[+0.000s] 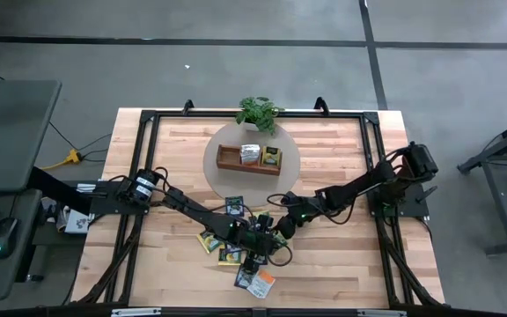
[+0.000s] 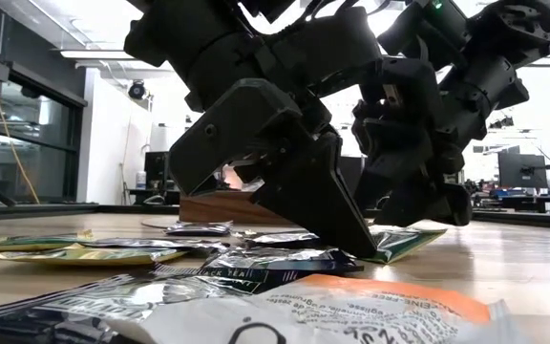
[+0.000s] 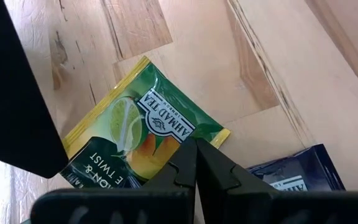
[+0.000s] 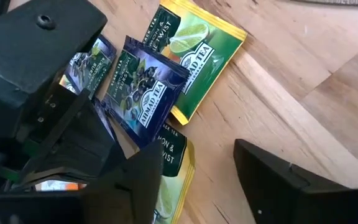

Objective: Pick & Place Tea
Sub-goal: Put the yellow tea bag into the right section of the wooden organizer

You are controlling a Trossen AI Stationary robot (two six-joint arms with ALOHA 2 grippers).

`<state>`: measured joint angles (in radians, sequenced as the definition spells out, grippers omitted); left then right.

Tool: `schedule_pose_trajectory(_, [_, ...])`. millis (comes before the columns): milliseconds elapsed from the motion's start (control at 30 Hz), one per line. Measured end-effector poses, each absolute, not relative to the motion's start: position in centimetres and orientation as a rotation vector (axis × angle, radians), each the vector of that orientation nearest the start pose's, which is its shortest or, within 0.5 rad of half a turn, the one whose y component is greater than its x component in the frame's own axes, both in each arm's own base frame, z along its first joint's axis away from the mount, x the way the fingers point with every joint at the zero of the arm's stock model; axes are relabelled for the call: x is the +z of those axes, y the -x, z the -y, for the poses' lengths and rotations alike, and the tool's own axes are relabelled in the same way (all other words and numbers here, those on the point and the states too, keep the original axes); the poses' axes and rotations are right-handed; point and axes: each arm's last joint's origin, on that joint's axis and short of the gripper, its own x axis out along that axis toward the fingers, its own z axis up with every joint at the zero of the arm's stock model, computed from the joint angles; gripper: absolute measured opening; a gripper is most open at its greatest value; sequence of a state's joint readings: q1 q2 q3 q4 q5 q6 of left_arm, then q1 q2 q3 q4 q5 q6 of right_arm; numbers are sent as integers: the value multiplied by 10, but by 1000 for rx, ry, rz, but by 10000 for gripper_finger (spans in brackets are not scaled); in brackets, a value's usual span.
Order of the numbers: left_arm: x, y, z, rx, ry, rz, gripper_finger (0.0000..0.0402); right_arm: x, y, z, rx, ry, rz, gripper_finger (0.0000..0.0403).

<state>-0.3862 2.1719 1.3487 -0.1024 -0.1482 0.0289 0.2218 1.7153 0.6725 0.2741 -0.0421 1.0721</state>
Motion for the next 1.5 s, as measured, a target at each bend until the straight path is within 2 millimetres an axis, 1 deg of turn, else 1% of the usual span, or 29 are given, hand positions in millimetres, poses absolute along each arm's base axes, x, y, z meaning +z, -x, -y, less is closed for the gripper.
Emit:
schedule_pose_trajectory(167, [105, -407, 161, -231, -265, -893, 0, 116, -295, -68, -186, -933, -816, 128])
schedule_pose_trajectory(333, [105, -407, 161, -230, -264, -892, 0, 116, -295, -68, -185, -934, -817, 82])
schedule_pose_trajectory(467, [105, -407, 161, -229, -262, -890, 0, 116, -295, -68, -184, -933, -817, 59])
schedule_pose_trajectory(567, [105, -407, 161, -229, -262, -888, 0, 117, -296, -68, -177, -935, -808, 52])
schedule_pose_trajectory(733, [105, -407, 161, -229, -262, -889, 0, 119, -297, -69, -164, -941, -787, 61])
schedule_pose_trajectory(1000, [105, -407, 161, -229, -260, -888, 0, 119, -296, -73, -163, -957, -793, 121])
schedule_pose_trajectory(1133, [105, -408, 161, -229, -260, -887, 0, 118, -296, -75, -164, -962, -794, 139])
schedule_pose_trajectory(1200, [105, -408, 161, -229, -260, -886, 0, 116, -296, -76, -167, -962, -797, 143])
schedule_pose_trajectory(1267, [106, -408, 161, -230, -258, -881, 0, 110, -297, -77, -175, -977, -810, 144])
schedule_pose_trajectory(1400, [106, -408, 161, -230, -258, -880, 0, 100, -304, -79, -140, -1007, -793, 139])
schedule_pose_trajectory(1500, [105, -408, 161, -231, -258, -881, 0, 101, -308, -80, -128, -1003, -791, 132])
